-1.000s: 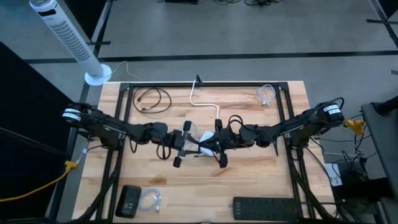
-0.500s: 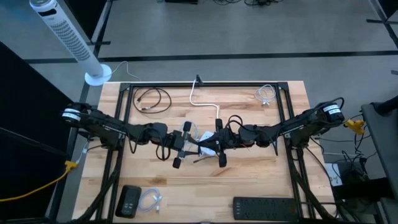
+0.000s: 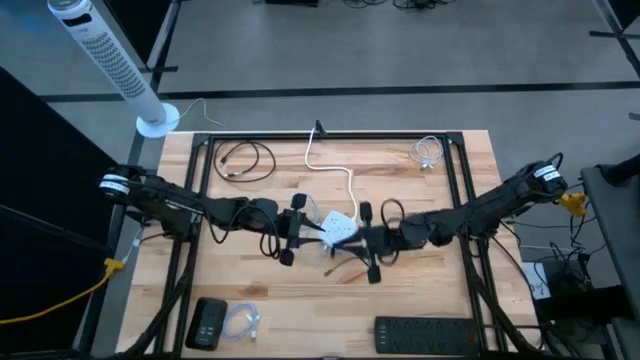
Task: Plug in charger cables
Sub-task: Insert the black charger cable into the black outlet
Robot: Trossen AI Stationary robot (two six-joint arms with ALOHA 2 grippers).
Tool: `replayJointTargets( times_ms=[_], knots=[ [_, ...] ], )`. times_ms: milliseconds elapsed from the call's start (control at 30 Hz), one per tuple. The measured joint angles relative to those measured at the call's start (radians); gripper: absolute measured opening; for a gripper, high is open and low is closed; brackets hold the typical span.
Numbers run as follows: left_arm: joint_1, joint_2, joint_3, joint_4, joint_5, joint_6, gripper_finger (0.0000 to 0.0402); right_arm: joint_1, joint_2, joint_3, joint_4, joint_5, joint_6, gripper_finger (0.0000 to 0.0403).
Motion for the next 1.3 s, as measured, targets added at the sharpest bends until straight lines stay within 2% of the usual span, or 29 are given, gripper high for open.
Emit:
replayJointTargets(
  times_ms=[133, 267, 333, 533, 767, 900, 1033, 1300],
  knots=[
    [0.001, 0.000, 0.000, -0.015, 0.000, -0.004, 0.0110, 0.099, 0.005, 0.000, -0.074, 0.138, -0.028, 0.0000],
    [0.007, 0.001, 0.000, -0.024, -0.007, -0.006, 0.0111, 0.189, 0.009, 0.000, -0.134, 0.397, -0.022, 0.0000],
    [0.014, 0.001, 0.000, -0.018, -0.008, -0.006, 0.0109, 0.218, 0.019, -0.009, -0.142, 0.487, 0.001, 0.0000],
    [0.028, 0.004, 0.000, -0.014, -0.010, -0.011, 0.0105, 0.212, 0.106, -0.060, -0.143, 0.491, 0.108, 0.0000],
    [0.029, 0.005, -0.001, -0.039, -0.010, -0.018, 0.0111, 0.195, 0.184, -0.063, -0.124, 0.485, 0.127, 0.0000],
    [0.029, 0.005, -0.001, -0.039, -0.010, -0.018, 0.0108, 0.204, 0.178, -0.062, -0.125, 0.403, 0.133, 0.0000],
    [0.029, 0.005, -0.001, -0.041, -0.010, -0.031, 0.0106, 0.231, 0.175, -0.061, -0.129, 0.375, 0.140, 0.0000],
    [0.029, 0.005, -0.002, -0.073, -0.009, -0.072, 0.0114, 0.263, 0.174, -0.061, -0.139, 0.246, 0.133, 0.0000]
  ],
)
